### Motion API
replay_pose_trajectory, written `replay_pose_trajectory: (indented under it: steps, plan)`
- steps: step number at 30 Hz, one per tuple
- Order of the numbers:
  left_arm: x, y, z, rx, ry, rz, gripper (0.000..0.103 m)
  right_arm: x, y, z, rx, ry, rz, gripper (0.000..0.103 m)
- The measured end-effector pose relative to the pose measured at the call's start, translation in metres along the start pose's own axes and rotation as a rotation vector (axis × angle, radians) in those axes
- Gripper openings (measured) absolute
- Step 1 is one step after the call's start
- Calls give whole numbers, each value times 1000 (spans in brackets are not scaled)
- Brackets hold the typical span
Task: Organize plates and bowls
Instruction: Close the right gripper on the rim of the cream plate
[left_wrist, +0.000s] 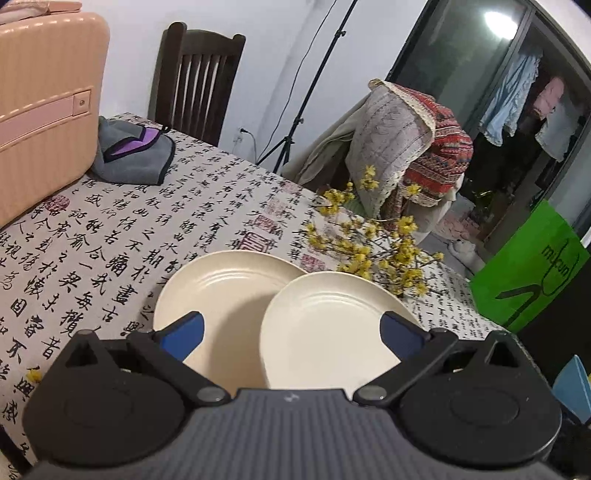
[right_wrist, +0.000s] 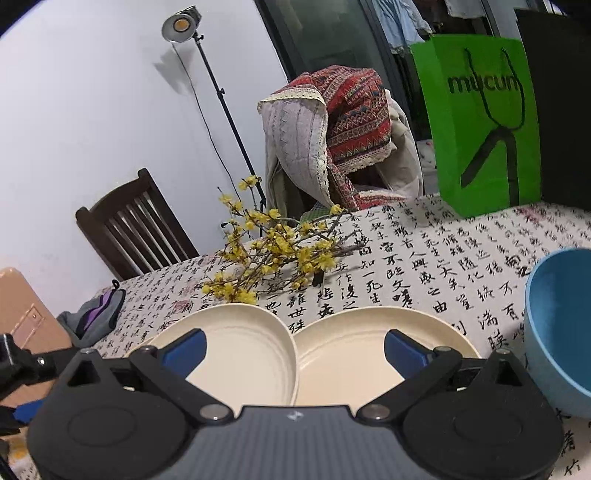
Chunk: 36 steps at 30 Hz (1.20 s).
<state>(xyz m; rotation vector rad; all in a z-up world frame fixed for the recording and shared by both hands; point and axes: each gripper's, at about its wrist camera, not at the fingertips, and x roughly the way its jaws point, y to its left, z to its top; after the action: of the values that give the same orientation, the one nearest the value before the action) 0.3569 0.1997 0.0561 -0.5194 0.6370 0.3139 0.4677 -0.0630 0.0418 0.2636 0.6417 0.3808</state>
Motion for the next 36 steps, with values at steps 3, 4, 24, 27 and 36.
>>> replay_pose_trajectory:
  steps: [3, 4, 24, 27, 36]
  plan:
    - [5, 3, 0, -9, 15, 14, 103, 2, -1, -1, 4, 0, 5, 103]
    - [6, 4, 0, -12, 19, 16, 103, 3, 0, -1, 0, 1, 5, 103]
    - [26, 16, -1, -42, 86, 65, 103, 20, -8, -7, 9, 53, 33, 92]
    - [31, 18, -3, -46, 95, 64, 103, 21, -10, -7, 17, 55, 39, 87]
    - [48, 23, -7, -59, 141, 79, 95, 32, -11, -13, 18, 93, 60, 67]
